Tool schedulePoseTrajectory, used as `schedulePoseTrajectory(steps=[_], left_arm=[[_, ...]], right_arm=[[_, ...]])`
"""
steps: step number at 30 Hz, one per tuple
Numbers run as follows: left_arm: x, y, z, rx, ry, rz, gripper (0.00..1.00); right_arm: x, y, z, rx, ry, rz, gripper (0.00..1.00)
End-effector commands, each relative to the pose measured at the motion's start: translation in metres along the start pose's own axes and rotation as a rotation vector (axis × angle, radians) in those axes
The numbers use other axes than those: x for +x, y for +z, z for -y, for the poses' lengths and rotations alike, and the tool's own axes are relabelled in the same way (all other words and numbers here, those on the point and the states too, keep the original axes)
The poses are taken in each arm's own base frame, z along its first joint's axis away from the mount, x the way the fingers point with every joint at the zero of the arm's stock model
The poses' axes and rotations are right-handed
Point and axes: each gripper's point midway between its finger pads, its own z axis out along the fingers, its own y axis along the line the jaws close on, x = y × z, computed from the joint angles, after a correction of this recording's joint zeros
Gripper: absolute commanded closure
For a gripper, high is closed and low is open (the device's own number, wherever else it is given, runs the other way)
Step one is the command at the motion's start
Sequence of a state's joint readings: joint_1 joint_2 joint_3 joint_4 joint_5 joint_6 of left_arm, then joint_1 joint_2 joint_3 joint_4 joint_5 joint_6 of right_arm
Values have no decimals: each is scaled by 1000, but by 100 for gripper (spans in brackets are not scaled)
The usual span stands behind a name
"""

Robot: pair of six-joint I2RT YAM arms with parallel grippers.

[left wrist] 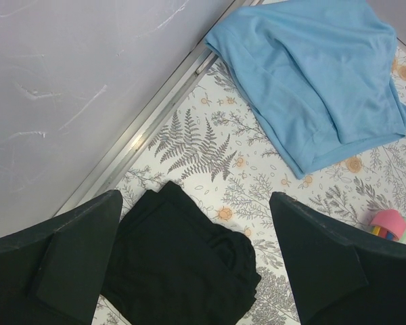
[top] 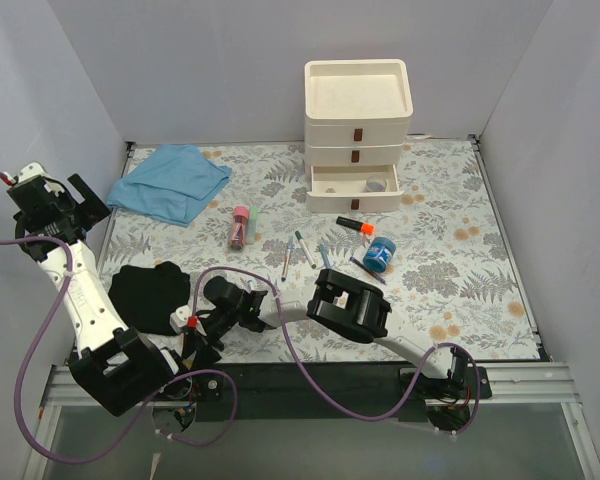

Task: Sort the stationery into containers
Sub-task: Pick up the stationery from the center of the board, then place the stationery in the drawer.

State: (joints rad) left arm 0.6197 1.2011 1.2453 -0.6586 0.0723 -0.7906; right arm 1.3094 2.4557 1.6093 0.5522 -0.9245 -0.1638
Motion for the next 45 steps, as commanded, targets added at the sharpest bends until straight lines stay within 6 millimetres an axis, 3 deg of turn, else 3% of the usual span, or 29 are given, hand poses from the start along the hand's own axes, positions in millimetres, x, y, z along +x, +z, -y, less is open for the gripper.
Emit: schedulePoseTrajectory(steps=[1,8,14,21,23,24,26,27,29,35,36,37,38,39,40,42,44,45], left_arm=[[-21,-12,5,18,-5,59,8],[-22,-17,8,28,-18,60,8],[-35,-24,11,37,-13,100,8],[-47,-29,22,91,-34,143,8],[-54,-31,31,142,-32,162,8],[-56,-31,34,158,-30,167,8],[-63,-33,40,188,-31,188,9],[-64,-33,44,208,-34,190,9],[-65,-34,58,293,-19,192,10],[-30,-13,93,478,45,77,14],[-20,-10,105,508,74,52,15],[-5,-6,111,521,96,19,15],[3,-3,118,538,147,10,15],[17,-5,136,575,194,-15,16],[30,-4,145,598,228,-37,16],[49,-10,171,661,289,-70,16],[59,-12,186,707,295,-103,16],[64,-15,194,732,289,-120,17]], right_arm=[[-6,-5,8,53,-56,-33,48],[-10,-14,20,100,-82,-39,66],[-31,-39,33,169,-97,-25,72],[-60,-98,53,301,-95,-14,71],[-55,-114,53,322,-92,-56,72],[-65,-132,58,360,-109,-59,72],[-53,-150,53,374,-102,-115,72],[-61,-170,57,412,-113,-118,72],[-57,-191,58,442,-87,-155,72],[-80,-299,93,644,-75,-239,73],[-80,-333,106,717,-62,-254,73],[-81,-352,113,750,-56,-263,73],[-98,-375,121,792,-60,-260,73],[-86,-410,132,853,-20,-277,73],[-78,-428,133,871,10,-309,73],[-83,-482,147,978,6,-337,73],[-78,-517,152,1048,14,-378,73],[-79,-545,155,1100,12,-383,73]])
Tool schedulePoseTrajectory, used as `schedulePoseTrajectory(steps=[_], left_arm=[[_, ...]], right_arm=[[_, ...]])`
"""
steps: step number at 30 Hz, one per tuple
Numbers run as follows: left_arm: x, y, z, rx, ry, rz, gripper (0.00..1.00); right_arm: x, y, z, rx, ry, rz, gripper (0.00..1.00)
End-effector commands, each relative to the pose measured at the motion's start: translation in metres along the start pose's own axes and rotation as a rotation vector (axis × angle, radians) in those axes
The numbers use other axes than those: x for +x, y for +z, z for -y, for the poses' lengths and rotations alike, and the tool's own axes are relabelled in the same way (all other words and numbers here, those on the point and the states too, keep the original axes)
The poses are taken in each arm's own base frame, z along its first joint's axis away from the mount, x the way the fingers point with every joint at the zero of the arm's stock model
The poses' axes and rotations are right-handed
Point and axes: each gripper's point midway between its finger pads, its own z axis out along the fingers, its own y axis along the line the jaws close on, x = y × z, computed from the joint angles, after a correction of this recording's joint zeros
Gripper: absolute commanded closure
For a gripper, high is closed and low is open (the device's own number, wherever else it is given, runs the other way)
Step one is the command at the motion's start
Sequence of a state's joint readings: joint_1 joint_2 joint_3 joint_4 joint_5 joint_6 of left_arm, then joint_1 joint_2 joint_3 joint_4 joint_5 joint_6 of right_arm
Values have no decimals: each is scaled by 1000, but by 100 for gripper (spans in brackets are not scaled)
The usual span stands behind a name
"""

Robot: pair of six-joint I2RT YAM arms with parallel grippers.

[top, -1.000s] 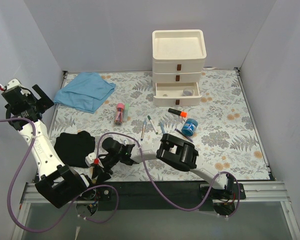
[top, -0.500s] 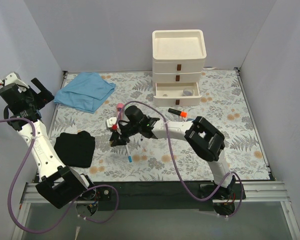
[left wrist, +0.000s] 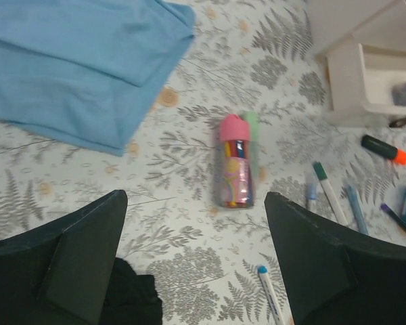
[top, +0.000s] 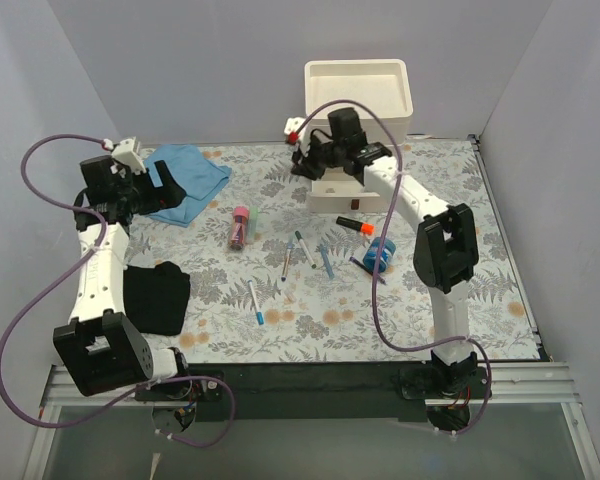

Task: Sort the stationery into containers
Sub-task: Place the stationery in the drawer.

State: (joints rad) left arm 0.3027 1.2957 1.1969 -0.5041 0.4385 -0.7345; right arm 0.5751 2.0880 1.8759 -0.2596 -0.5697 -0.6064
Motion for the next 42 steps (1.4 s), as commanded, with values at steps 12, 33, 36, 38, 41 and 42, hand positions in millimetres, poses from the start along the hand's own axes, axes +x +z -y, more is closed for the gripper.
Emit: schedulePoseTrajectory(steps=[12,33,36,38,41,42], left_arm=[[-3,45,56,199,155,-86,17],[21,65,97,295,328,-163,17],[21,63,98,303,331,-146,17],[26,57,116,352,350,-147,17],[42,51,122,370,348,-166,17],[52,52,119,370,338,-178,18]], right_arm=[[112,-63,93,170,42,-256,72],[100,-79,71,106,114,-211,36],[93,-91,61,113,141,-215,36],[83,-102,48,100,146,-212,36],[82,-120,19,67,136,-235,41],[85,-124,12,60,114,-246,45]])
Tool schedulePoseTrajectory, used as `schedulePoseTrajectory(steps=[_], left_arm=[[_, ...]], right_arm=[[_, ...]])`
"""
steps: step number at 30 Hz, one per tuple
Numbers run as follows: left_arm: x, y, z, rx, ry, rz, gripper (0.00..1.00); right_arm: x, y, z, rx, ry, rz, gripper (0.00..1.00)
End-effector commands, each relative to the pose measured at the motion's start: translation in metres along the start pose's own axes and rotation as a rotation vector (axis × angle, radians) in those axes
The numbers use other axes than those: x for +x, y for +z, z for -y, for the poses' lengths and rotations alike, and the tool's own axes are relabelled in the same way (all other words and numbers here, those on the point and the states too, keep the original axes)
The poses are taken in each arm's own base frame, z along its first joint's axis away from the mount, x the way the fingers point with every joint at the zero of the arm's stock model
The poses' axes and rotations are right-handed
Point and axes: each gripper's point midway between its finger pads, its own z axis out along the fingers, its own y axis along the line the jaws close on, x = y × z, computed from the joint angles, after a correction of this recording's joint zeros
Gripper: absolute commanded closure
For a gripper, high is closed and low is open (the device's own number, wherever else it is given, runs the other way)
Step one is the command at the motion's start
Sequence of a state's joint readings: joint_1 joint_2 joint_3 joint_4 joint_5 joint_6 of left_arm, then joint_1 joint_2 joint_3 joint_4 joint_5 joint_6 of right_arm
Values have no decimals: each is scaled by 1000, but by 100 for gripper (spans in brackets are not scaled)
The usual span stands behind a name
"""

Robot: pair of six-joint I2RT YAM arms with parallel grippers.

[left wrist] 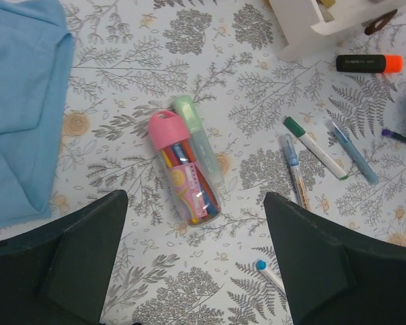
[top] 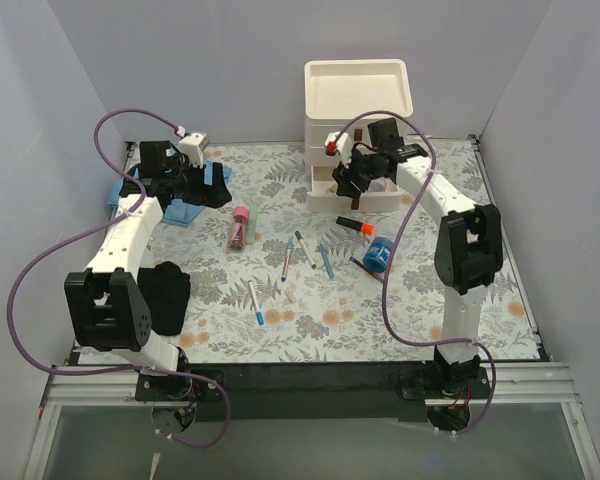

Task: Sort the stationery into containers
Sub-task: Place the stationery in the drawer, then close the drawer in the storage box.

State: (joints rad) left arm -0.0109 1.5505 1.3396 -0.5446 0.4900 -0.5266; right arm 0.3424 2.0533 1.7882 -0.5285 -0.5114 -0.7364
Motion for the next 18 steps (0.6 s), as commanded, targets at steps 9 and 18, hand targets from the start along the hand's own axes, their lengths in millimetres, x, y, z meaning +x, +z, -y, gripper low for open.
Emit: schedulePoseTrajectory(steps=[9,18], left_arm=[[5,-14,29,40,29,84,23],[6,-9,19,3,29,55,23]], right_arm=[[34,-45,-34,96,-181,-157,99],[39,-5,-12,135,-253,-202,99]])
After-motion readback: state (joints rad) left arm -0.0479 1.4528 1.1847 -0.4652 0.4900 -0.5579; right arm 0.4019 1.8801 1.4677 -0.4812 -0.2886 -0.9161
